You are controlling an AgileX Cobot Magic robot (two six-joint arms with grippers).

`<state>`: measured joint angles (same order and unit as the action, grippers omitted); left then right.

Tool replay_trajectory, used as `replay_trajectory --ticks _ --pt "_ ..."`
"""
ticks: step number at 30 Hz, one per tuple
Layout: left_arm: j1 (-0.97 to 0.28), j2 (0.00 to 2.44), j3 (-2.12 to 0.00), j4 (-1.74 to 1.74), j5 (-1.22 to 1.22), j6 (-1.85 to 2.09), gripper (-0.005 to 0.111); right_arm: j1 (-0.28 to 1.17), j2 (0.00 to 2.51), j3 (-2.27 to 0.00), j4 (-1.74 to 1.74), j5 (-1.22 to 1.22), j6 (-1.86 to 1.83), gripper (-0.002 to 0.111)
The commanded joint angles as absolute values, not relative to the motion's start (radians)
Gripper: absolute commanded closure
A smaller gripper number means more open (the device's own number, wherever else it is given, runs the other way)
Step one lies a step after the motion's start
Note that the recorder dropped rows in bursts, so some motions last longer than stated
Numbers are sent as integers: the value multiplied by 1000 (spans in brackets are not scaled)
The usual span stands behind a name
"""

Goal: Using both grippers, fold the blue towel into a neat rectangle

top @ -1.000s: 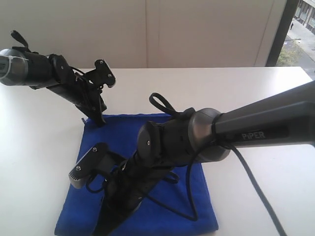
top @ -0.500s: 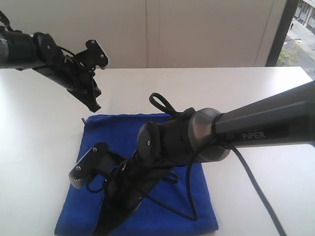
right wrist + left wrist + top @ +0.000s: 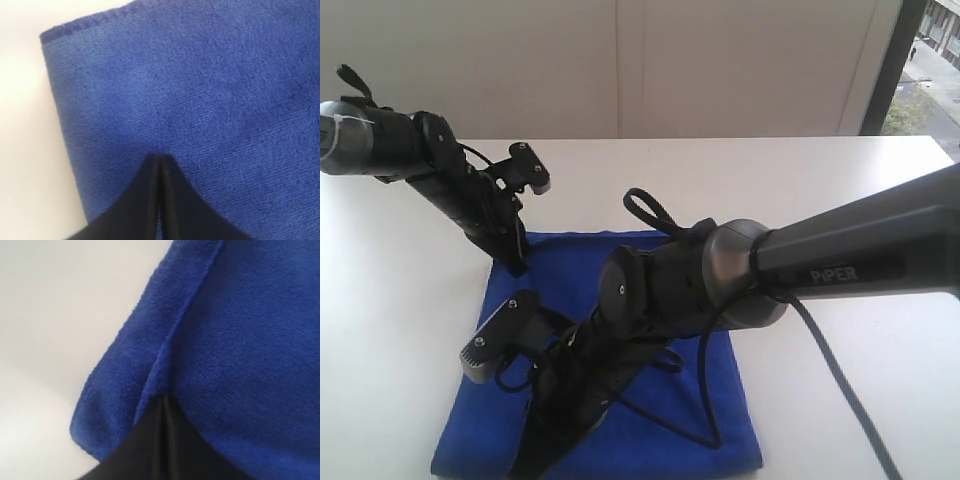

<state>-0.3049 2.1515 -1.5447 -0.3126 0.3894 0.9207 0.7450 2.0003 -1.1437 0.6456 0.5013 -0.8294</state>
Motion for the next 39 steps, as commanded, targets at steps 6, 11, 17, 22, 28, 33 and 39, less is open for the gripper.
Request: replay_trajectory --ticks 6,11,17,22,28,33,39 --pt "-303 2175 -1543 -234 288 920 107 748 2036 -1127 624 545 -838 108" --pt "-303 2168 -1543 -234 316 911 107 748 2036 -1127 624 545 -838 108" --pt "-303 2152 -1543 -198 338 911 107 748 2036 -1127 624 545 -838 108" --pt "-303 2125 -1543 -191 362 889 107 748 2036 -1127 624 551 -838 108" --pt "-301 2120 -1543 -177 335 889 107 748 2036 -1127 624 553 -838 108" --pt "-280 2171 -1543 -144 265 889 107 748 2036 -1127 624 555 -838 108" --pt "-243 2106 -1543 -134 342 889 107 746 2008 -1138 596 554 -838 108"
